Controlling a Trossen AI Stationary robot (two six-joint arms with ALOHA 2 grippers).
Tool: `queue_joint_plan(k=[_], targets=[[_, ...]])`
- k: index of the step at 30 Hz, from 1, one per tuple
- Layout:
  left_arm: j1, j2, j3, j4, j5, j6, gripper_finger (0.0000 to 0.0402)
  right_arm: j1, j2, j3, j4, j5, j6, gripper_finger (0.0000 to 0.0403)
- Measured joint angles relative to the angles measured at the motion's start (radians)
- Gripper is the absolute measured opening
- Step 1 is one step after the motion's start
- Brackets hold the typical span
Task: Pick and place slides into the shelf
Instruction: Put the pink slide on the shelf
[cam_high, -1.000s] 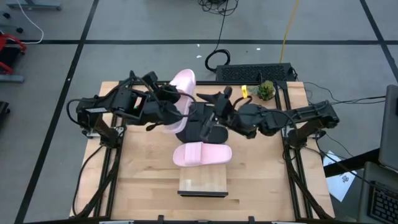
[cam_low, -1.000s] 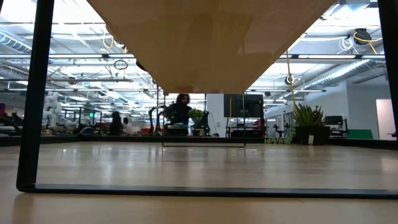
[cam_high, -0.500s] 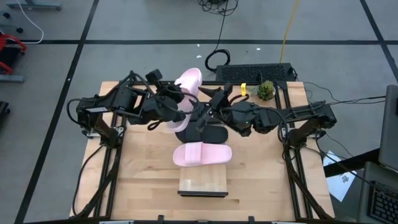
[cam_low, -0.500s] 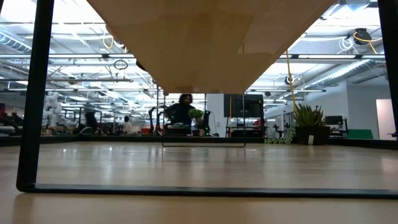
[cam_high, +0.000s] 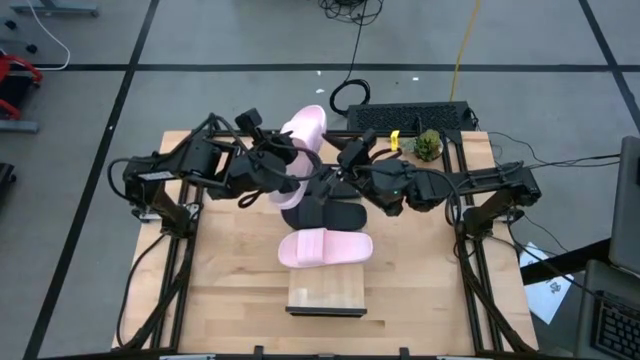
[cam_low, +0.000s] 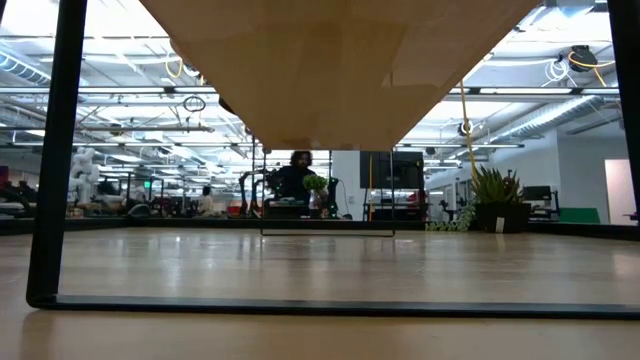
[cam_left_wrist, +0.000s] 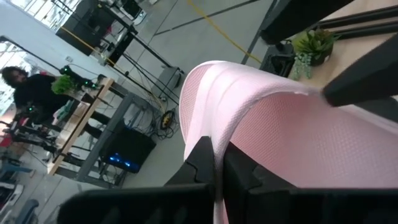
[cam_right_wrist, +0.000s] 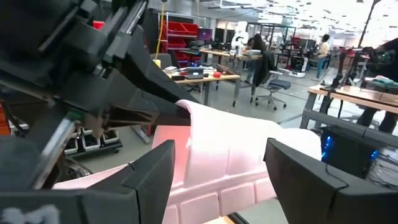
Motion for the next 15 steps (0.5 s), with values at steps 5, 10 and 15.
queue_joint_plan(k=[5, 10, 15], targets=[[0.018, 0.0, 0.0, 0.001, 0.007, 0.0, 0.0, 0.0, 0.0, 0.0, -0.007, 0.028, -0.006, 0.024], [0.035, 0.006, -0.001, 0.004, 0.023, 0.003, 0.0, 0.0, 0.0, 0.0, -0.013, 0.069, -0.02, 0.024], [0.048, 0.013, -0.001, 0.017, 0.034, 0.013, 0.0, 0.0, 0.0, 0.0, -0.019, 0.079, -0.034, 0.024]])
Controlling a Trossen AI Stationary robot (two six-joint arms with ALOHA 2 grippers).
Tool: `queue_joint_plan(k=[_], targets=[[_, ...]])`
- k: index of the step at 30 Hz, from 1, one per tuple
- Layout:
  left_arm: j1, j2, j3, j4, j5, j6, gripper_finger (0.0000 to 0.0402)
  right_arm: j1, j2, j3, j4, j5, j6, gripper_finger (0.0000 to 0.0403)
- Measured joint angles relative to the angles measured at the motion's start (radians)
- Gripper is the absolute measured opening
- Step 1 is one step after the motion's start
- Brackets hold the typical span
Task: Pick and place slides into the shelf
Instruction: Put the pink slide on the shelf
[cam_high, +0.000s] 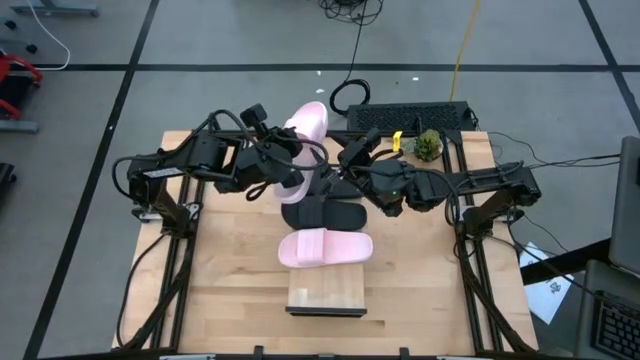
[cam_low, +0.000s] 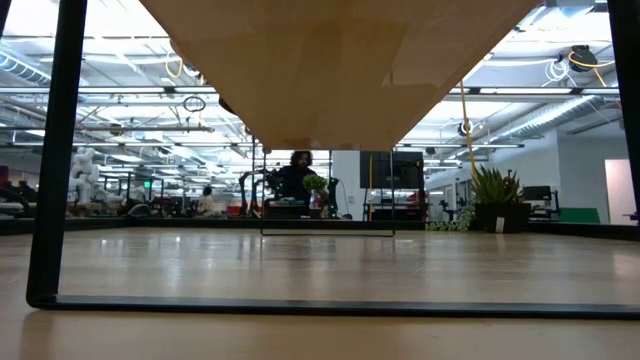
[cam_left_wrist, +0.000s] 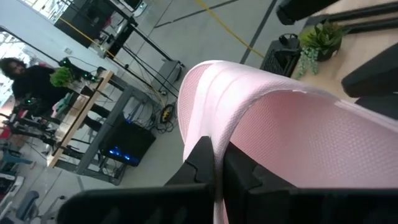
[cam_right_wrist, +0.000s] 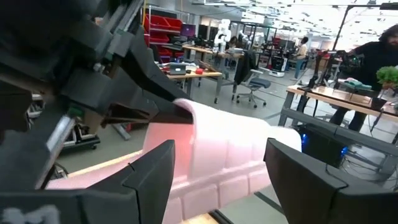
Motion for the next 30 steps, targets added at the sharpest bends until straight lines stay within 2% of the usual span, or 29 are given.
queue_joint_plan(k=[10, 20, 30], targets=[[0.005, 0.003, 0.0, 0.03, 0.017, 0.066, 0.0, -0.002, 0.0, 0.0, -0.017, -0.006, 0.017, 0.0237], [0.004, 0.003, 0.0, 0.028, 0.023, 0.066, 0.0, -0.006, 0.0, 0.0, -0.039, -0.012, 0.043, 0.0236], [0.011, 0.003, -0.01, 0.033, 0.051, 0.068, 0.0, -0.054, -0.001, 0.0, -0.069, -0.122, 0.12, 0.0235]])
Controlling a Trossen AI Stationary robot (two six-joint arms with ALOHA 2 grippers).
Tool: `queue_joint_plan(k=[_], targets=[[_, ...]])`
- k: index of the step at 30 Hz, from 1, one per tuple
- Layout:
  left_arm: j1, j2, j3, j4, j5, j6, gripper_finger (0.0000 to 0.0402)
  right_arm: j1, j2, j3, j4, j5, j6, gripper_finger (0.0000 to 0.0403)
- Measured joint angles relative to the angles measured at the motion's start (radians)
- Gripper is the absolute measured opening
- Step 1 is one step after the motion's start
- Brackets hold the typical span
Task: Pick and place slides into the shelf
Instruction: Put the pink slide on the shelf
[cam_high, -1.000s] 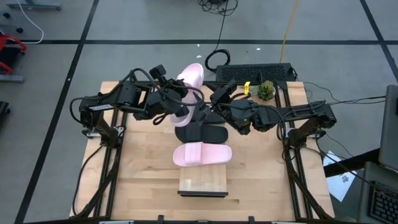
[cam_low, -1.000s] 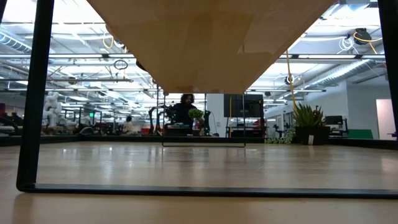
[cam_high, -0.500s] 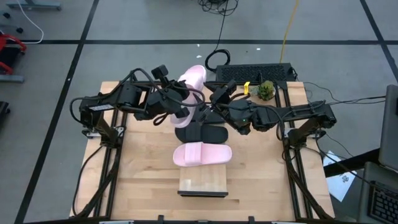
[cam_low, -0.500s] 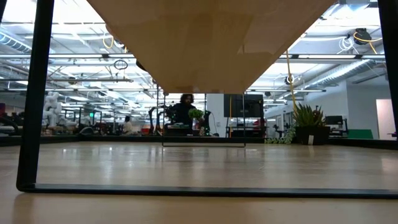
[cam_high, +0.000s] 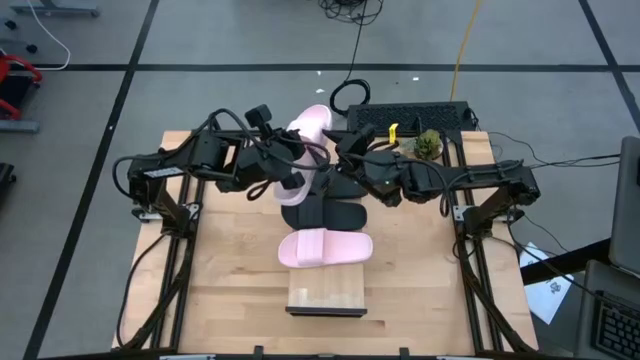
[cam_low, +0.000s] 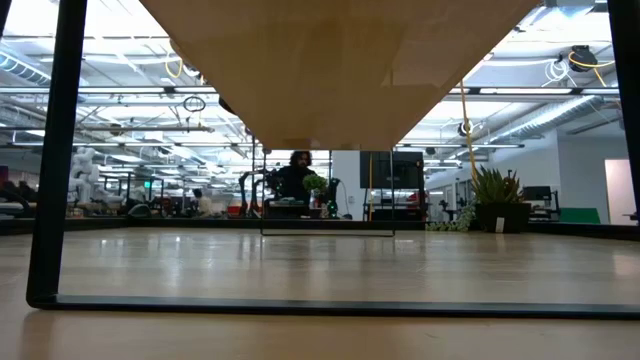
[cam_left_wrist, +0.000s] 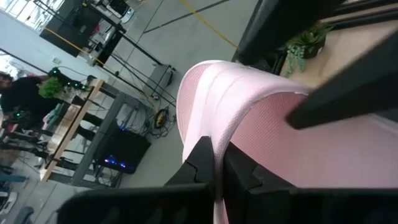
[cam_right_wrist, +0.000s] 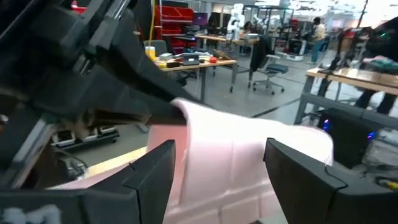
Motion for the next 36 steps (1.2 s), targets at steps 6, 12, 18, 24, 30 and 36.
queue_joint_plan(k=[6, 12, 18, 24, 30, 36], targets=[[0.005, 0.0, 0.0, -0.023, -0.004, -0.003, 0.0, -0.02, 0.0, 0.0, -0.048, -0.043, 0.065, 0.0235], [0.014, 0.0, 0.0, -0.031, -0.011, -0.019, 0.0, -0.03, 0.0, 0.0, -0.026, -0.042, 0.031, 0.0235], [0.014, 0.01, 0.0, -0.029, -0.008, 0.017, 0.0, -0.046, 0.0, 0.0, -0.027, -0.049, 0.028, 0.0235], [0.008, 0.013, -0.001, -0.031, 0.04, 0.078, 0.0, -0.075, 0.0, 0.0, -0.031, -0.097, 0.043, 0.0235], [0.001, 0.013, -0.001, -0.043, 0.053, 0.108, 0.0, -0.1, -0.001, 0.001, -0.081, -0.106, 0.064, 0.0235], [-0.005, 0.013, -0.001, -0.017, 0.053, 0.144, 0.0, -0.122, -0.002, 0.001, -0.145, -0.099, 0.108, 0.0235]])
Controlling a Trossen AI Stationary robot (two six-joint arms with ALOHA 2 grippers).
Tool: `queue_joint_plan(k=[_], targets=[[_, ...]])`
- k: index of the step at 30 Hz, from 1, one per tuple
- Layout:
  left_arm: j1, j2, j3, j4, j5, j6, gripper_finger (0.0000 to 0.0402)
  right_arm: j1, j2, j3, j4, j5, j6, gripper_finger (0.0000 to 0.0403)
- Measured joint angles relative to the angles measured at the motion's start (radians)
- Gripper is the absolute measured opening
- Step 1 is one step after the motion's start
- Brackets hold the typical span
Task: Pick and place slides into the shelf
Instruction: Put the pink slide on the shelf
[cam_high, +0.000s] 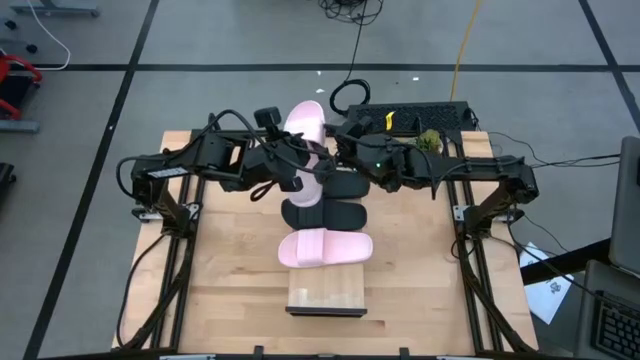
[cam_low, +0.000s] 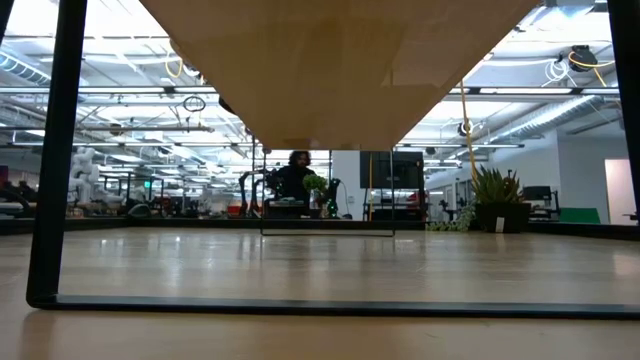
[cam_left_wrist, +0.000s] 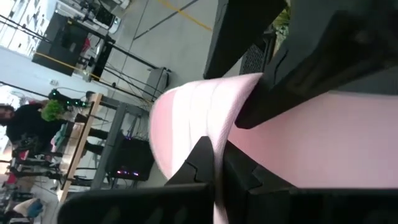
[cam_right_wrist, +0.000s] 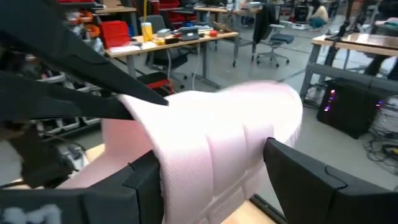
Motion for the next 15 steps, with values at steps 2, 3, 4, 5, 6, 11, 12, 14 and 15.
queue_joint_plan(k=[2, 3, 4, 5, 6, 11, 12, 14, 15], targets=[[0.0, 0.0, 0.0, 0.014, 0.0, 0.003, 0.0, -0.001, 0.0, 0.0, 0.004, 0.033, -0.021, 0.0235], [0.0, 0.0, 0.0, 0.023, 0.001, 0.008, 0.0, 0.0, 0.0, 0.0, 0.004, 0.057, -0.033, 0.0235], [0.0, 0.0, 0.0, 0.025, 0.001, 0.014, 0.0, 0.001, 0.0, 0.0, 0.004, 0.066, -0.044, 0.0233], [0.0, 0.0, 0.0, 0.027, 0.001, 0.016, 0.0, 0.001, 0.0, 0.0, 0.006, 0.07, -0.05, 0.023], [0.0, 0.0, 0.0, 0.028, 0.001, 0.016, 0.0, 0.001, 0.0, 0.0, 0.006, 0.074, -0.057, 0.0225], [0.004, 0.0, 0.0, 0.028, 0.013, 0.01, 0.0, 0.001, 0.0, 0.0, 0.025, 0.08, -0.11, 0.0183], [0.004, 0.0, 0.0, 0.028, 0.014, 0.009, 0.0, 0.001, 0.0, 0.0, 0.033, 0.08, -0.128, 0.017], [0.003, 0.0, 0.0, 0.028, 0.014, 0.003, 0.0, 0.001, 0.001, 0.0, 0.052, 0.08, -0.166, 0.0143], [0.004, 0.0, 0.0, 0.029, 0.016, 0.001, 0.0, 0.0, 0.001, 0.0, 0.06, 0.081, -0.185, 0.0128]])
